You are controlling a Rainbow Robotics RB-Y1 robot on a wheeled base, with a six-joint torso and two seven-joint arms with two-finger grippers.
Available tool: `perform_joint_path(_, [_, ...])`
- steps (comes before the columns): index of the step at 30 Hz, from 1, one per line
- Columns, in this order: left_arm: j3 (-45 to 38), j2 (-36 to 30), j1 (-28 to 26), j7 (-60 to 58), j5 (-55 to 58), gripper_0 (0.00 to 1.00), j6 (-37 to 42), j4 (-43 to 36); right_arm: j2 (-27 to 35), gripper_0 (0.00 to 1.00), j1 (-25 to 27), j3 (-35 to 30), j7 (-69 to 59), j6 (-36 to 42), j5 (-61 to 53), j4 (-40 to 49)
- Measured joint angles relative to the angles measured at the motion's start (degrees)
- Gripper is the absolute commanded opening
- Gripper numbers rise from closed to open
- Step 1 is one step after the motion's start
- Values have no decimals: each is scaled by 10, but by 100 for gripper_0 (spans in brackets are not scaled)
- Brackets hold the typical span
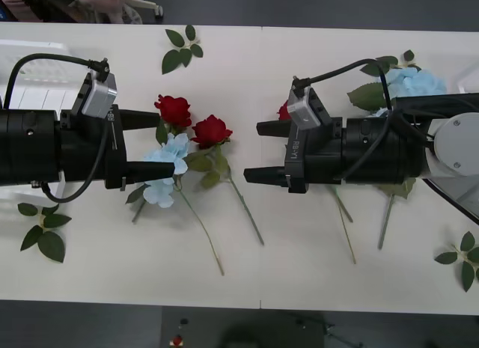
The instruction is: Put the red flowers into the right box and the blue flowers into the left box
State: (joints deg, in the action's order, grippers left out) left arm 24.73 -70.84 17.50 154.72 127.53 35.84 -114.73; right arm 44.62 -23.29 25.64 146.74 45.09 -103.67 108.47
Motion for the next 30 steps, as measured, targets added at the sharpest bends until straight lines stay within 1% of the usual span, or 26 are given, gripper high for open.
perform_joint_path(1, [0, 0, 0, 0, 0, 100, 0, 0, 0, 97, 0, 0, 0, 0, 0, 0])
perform_joint_path(3, [0, 0, 0, 0, 0, 100, 0, 0, 0, 100, 0, 0, 0, 0, 0, 0])
perform_joint_path(30, [0, 0, 0, 0, 0, 100, 0, 0, 0, 100, 0, 0, 0, 0, 0, 0])
